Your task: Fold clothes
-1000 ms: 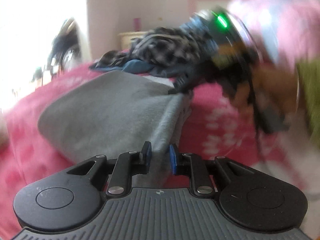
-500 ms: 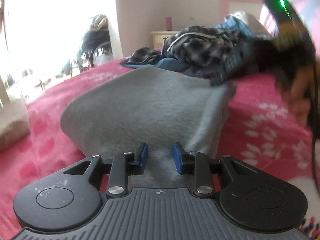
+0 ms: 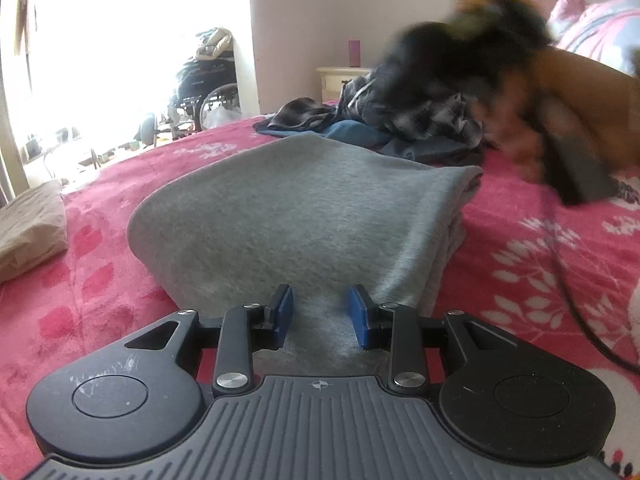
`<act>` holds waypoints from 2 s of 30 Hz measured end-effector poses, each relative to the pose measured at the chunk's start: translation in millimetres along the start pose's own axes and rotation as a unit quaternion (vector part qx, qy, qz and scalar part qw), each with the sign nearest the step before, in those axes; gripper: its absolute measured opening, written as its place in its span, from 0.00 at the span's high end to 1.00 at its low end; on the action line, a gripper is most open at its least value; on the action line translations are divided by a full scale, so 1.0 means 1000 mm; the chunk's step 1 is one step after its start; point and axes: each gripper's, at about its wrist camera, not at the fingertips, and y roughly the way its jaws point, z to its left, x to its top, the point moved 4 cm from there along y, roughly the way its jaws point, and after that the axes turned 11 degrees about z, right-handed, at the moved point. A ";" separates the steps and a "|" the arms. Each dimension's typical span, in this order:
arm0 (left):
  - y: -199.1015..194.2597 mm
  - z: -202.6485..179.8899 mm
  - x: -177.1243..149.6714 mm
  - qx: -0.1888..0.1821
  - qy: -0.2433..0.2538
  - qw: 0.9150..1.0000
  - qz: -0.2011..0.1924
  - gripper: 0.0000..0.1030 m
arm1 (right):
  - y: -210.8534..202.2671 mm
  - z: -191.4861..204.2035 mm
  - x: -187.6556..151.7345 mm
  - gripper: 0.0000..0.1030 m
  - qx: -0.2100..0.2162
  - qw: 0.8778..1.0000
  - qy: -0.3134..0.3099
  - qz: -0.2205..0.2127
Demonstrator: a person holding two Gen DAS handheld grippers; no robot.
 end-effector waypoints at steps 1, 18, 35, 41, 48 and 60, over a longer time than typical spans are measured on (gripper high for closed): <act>0.000 0.001 0.000 -0.001 -0.005 1.000 0.000 0.70 | 0.013 0.003 0.009 0.95 0.016 1.000 0.003 0.012; -0.002 0.004 -0.006 -0.004 -0.015 1.000 -0.010 0.69 | 0.065 0.119 0.023 0.96 0.231 0.951 -0.139 0.149; -0.002 0.004 -0.007 0.006 -0.018 1.000 -0.015 0.69 | 0.070 0.175 -0.005 0.97 0.241 0.919 -0.254 0.182; -0.005 0.004 -0.007 0.001 -0.025 1.000 -0.013 0.69 | 0.066 0.157 -0.007 0.98 0.237 0.943 -0.171 0.157; -0.005 0.003 -0.006 0.005 -0.018 1.000 -0.011 0.68 | -0.033 0.047 -0.006 0.92 0.183 0.981 -0.050 0.043; -0.019 0.000 0.008 0.016 0.021 1.000 -0.007 0.64 | -0.056 -0.035 -0.073 0.92 0.100 0.991 0.077 0.033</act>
